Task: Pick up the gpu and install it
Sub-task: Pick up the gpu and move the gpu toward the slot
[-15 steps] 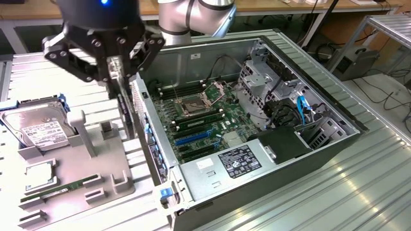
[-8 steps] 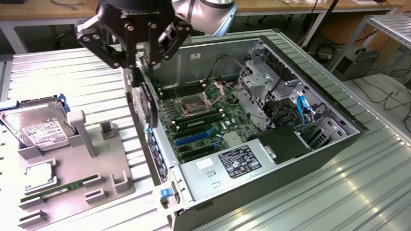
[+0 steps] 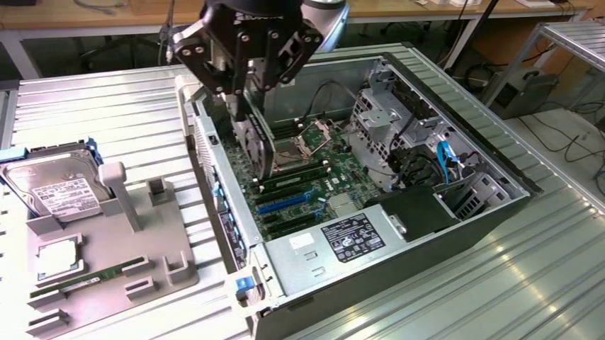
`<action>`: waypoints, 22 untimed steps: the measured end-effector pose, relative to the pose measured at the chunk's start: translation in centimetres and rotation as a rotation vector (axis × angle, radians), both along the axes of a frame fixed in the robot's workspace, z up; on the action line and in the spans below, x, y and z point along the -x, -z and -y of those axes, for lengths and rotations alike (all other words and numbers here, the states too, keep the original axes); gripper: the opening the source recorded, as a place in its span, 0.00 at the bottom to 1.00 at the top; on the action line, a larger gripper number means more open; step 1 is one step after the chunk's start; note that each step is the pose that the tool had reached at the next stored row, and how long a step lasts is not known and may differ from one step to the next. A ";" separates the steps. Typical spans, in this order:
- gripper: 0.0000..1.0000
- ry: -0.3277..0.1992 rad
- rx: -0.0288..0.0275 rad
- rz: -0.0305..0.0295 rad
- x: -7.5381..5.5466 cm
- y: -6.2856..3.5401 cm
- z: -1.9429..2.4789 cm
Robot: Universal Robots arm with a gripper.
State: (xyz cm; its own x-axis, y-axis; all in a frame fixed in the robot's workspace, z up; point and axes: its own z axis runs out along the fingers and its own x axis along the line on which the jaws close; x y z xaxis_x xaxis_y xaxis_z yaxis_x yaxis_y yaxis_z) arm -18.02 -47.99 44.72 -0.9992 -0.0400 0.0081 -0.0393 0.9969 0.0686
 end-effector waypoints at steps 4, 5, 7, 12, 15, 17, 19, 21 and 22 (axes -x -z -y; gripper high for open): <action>0.26 0.000 0.0057 -0.0005 -1.8 0.53 -0.64; 0.26 0.000 0.0062 -0.0005 -2.3 0.72 -0.87; 0.26 0.000 0.0072 -0.0008 -3.2 1.06 -1.30; 0.26 0.000 0.0073 -0.0028 -5.4 1.96 -2.38; 0.26 0.000 0.0075 -0.0051 -7.5 2.78 -3.11; 0.26 0.000 0.0084 -0.0065 -8.6 3.21 -3.21; 0.26 0.000 0.0114 -0.0083 -9.7 3.55 -3.23; 0.26 0.000 0.0135 -0.0119 -10.5 3.81 -3.23; 0.26 0.000 0.0137 -0.0157 -10.7 3.86 -3.23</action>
